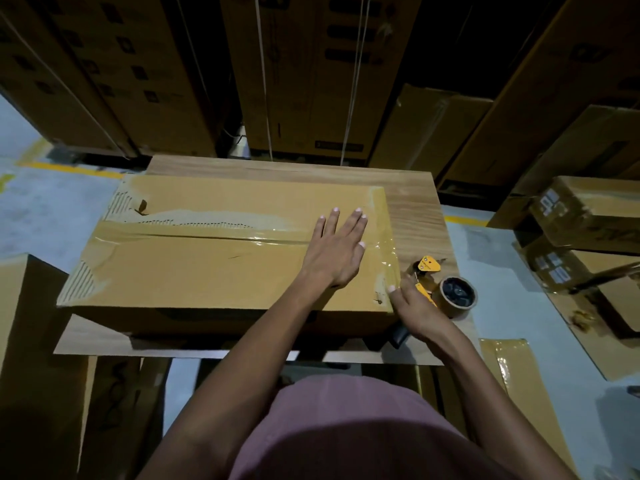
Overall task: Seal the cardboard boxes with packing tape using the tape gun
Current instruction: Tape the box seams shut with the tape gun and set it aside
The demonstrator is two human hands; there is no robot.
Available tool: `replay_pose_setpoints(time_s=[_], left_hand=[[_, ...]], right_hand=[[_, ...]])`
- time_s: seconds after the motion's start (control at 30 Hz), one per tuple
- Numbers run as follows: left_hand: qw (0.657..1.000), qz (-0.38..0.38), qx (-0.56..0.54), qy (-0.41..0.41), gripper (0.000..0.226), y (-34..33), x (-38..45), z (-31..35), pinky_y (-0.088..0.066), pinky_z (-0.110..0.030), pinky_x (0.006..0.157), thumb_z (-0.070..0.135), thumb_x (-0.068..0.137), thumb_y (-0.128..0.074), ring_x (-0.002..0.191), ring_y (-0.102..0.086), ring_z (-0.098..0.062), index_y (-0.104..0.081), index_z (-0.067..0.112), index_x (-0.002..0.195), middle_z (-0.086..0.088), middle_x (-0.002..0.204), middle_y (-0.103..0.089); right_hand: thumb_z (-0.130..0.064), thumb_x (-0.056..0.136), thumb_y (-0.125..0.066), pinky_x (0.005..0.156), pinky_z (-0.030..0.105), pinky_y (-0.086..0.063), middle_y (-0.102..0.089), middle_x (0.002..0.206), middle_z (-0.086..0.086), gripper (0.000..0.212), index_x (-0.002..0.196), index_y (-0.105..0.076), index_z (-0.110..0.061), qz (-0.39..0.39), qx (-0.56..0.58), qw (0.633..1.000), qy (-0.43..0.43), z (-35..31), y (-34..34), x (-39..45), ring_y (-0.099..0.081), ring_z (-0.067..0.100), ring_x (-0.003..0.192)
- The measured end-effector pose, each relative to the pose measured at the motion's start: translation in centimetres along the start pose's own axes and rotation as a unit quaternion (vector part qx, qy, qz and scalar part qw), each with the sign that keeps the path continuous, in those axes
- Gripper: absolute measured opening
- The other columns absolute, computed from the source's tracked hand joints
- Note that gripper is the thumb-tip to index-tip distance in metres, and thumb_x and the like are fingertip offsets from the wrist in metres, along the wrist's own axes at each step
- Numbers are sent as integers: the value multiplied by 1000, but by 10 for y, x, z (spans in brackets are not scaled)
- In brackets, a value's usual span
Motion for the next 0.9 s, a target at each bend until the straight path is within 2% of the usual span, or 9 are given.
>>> replay_pose_setpoints(time_s=[0.07, 0.2, 0.3, 0.4, 0.47, 0.53, 0.63, 0.73, 0.9], left_hand=[[1000, 13, -7, 2, 58, 4, -3, 2, 1, -48, 126, 42, 109, -21, 157, 4, -29, -7, 25, 163, 9, 170, -1], [998, 42, -21, 43, 55, 11, -23, 3, -4, -46, 126, 40, 110, -22, 157, -4, -22, -18, 26, 162, 7, 170, -11], [997, 13, -16, 78, 55, 9, -47, -2, 1, -47, 125, 43, 110, -15, 157, 5, -20, -9, 30, 163, 9, 170, -1], [991, -9, 0, 130, 54, 10, -64, -19, 1, -52, 125, 46, 109, -9, 156, 9, -19, -1, 38, 161, 13, 169, 7], [982, -8, 0, 190, 53, 14, -71, -39, 2, -55, 124, 47, 108, -7, 156, 10, -20, 1, 41, 160, 14, 168, 10], [968, -1, -1, 252, 53, 18, -80, -64, 2, -56, 124, 48, 107, -5, 156, 11, -20, 3, 41, 160, 11, 168, 11], [950, 19, -7, 312, 54, 23, -92, -89, 2, -57, 124, 49, 107, -5, 156, 8, -19, 1, 40, 160, 9, 169, 9], [943, 40, -5, 330, 55, 24, -96, -87, 1, -57, 124, 50, 107, -7, 157, 5, -22, -1, 40, 161, 8, 169, 6], [917, 53, -15, 396, 62, 23, -110, -85, 0, -56, 123, 55, 106, -10, 157, 0, -28, -4, 31, 162, 4, 170, 1]], right_hand=[[-34, 112, -38, 113, 40, -39, -44, 156, 11, 57, 162, -20, -13, -11, 21, 999, -26, -2, 7, 10, -43, 29, 140], [-42, 111, -38, 117, 44, -33, -30, 166, 18, 73, 166, 2, -16, 64, 14, 997, -32, -37, 18, 28, -33, 38, 150], [-42, 111, -34, 125, 55, -19, -2, 173, 15, 72, 165, 8, -19, 119, -57, 989, 60, -62, 20, 41, -9, 41, 157], [-43, 111, -27, 123, 63, -4, 11, 173, 5, 64, 166, 1, -26, 83, -202, 965, 144, -78, 1, 47, 12, 37, 158], [-48, 111, -18, 122, 66, -4, 10, 174, 1, 60, 166, -2, -31, 69, -348, 920, 166, -76, -16, 48, 13, 35, 158], [-51, 110, -13, 123, 65, -5, 12, 173, -3, 60, 165, 2, -34, 74, -413, 894, 158, -71, -21, 50, 14, 33, 159], [-53, 109, -13, 123, 63, -4, 13, 173, -6, 61, 165, 4, -35, 68, -410, 897, 148, -69, -19, 52, 14, 29, 159], [-57, 108, -18, 123, 63, -5, 13, 173, -3, 66, 165, 5, -32, 62, -404, 903, 135, -79, -14, 61, 13, 30, 159], [-73, 98, -39, 122, 66, -8, 16, 173, -2, 90, 166, 4, -31, 18, -402, 908, 119, -107, 16, 100, 12, 33, 159]])
Point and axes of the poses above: each hand's wrist, its own x-axis towards the middle knuckle, its own y-axis out of the back of the hand, z = x × y, the point moved 2 cm from there along x, towards the middle knuckle
